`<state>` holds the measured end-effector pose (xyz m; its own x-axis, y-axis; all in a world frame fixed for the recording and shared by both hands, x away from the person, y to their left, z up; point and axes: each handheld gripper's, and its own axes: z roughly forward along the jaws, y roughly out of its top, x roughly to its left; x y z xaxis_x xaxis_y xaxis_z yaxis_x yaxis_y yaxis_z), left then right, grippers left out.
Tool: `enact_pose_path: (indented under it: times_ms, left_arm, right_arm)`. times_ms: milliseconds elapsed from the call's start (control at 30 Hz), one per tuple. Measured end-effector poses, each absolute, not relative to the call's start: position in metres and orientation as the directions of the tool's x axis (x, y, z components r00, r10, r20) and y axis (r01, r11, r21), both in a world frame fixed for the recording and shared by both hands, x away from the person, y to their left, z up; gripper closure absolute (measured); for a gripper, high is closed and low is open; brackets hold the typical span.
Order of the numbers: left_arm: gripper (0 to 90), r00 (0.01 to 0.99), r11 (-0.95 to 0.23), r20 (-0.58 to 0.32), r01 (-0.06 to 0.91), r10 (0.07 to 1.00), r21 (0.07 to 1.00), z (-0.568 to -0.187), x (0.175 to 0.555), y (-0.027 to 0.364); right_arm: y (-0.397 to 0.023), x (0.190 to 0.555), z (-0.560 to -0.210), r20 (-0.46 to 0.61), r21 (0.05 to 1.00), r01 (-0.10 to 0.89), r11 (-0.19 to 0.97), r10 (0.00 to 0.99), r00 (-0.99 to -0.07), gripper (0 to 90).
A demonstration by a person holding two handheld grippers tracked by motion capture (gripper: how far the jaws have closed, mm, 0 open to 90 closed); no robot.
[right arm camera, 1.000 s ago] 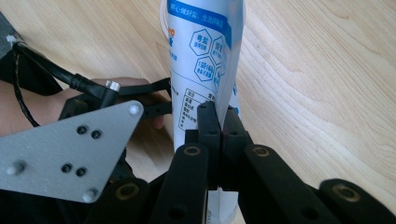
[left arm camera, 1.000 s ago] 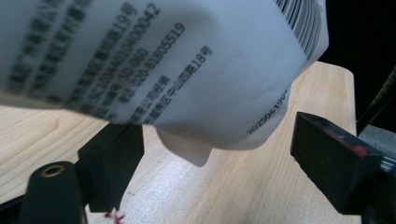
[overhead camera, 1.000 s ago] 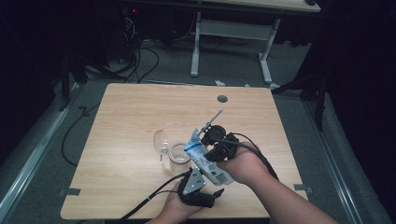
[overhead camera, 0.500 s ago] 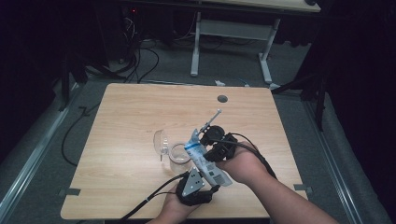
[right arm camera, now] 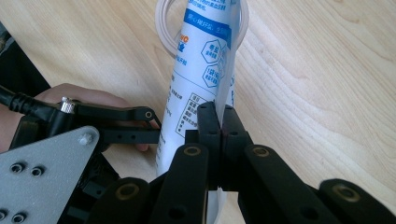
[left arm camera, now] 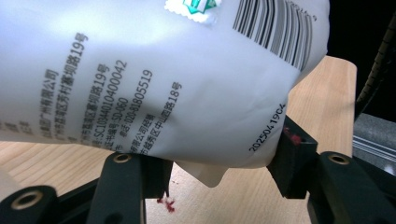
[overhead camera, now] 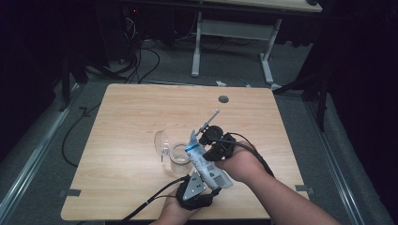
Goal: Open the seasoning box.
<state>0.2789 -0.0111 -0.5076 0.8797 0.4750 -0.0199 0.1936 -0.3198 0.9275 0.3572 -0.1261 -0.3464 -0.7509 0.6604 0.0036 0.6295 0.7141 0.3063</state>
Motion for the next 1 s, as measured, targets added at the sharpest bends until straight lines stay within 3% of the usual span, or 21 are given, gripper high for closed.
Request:
enact_pose_path:
  times_ms: [1000]
  left_arm:
    - [45.7,0.874,-0.293,-0.011,0.175,0.485,0.94,-0.501,0.284,-0.007]
  right_arm:
    - [-0.114,0.372,-0.338,-0.012,0.315,0.6,0.735,0.635,-0.772,90.0]
